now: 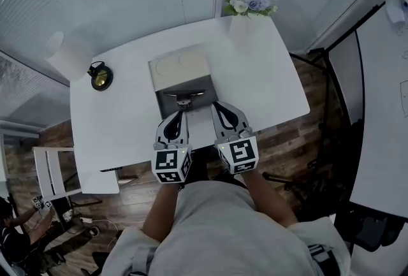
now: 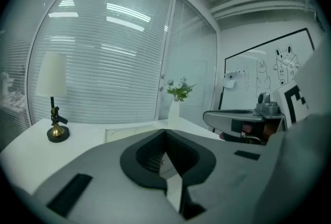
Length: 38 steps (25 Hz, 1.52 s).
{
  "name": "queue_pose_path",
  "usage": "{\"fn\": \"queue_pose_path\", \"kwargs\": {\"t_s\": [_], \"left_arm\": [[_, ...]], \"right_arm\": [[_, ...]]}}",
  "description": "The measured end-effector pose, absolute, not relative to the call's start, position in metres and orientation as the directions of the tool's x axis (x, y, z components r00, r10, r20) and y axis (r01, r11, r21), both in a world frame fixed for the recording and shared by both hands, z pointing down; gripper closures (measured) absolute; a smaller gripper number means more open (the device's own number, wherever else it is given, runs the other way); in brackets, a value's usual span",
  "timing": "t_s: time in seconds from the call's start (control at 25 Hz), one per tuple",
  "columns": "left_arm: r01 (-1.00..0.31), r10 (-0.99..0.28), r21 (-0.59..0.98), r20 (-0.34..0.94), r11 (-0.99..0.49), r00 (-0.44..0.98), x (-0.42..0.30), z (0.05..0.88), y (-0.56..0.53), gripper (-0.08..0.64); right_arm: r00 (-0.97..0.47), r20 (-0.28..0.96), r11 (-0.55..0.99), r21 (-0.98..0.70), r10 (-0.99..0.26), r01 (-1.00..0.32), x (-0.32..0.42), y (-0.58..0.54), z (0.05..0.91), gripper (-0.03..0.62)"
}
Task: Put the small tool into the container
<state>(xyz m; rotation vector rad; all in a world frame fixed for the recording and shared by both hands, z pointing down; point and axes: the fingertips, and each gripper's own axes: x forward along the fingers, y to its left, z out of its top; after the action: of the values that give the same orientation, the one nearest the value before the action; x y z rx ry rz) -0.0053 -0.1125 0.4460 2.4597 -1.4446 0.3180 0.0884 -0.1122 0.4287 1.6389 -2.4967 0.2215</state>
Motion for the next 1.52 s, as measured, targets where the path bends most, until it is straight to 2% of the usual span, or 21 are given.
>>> {"fn": "queue_pose_path", "kwargs": {"t_s": [0.16,0.44,0.84,1.52], "left_arm": [[-0.887,-0.853,0.047,0.254,-0.46,0.456,0.001,0.417,-0.102,0.538],[-0.895,-0.885,0.056,0.134,-0.443,0.446,0.006,0.365,-0.096,0.538],[-0.92,-0.919,0.032,0.035,-0.392,0.393,-0.011,0.324,-0.097,0.538],[-0.918,-0.917,0.029,0.028,-0.396,0.397,-0.005,0.321,-0.103,0.538]], "right_arm": [[-0.375,0.135,0.379,0.008,-0.917,-0.925,0.105,-0.102,0.397,0.568],[-0.37,-0.016,0.365,0.125,-0.929,-0.922,0.127,-0.098,0.335,0.568],[-0.368,-0.056,0.359,0.123,-0.928,-0.925,0.134,-0.096,0.305,0.568],[-0.376,-0.056,0.366,0.134,-0.925,-0.921,0.135,-0.101,0.303,0.568]]}}
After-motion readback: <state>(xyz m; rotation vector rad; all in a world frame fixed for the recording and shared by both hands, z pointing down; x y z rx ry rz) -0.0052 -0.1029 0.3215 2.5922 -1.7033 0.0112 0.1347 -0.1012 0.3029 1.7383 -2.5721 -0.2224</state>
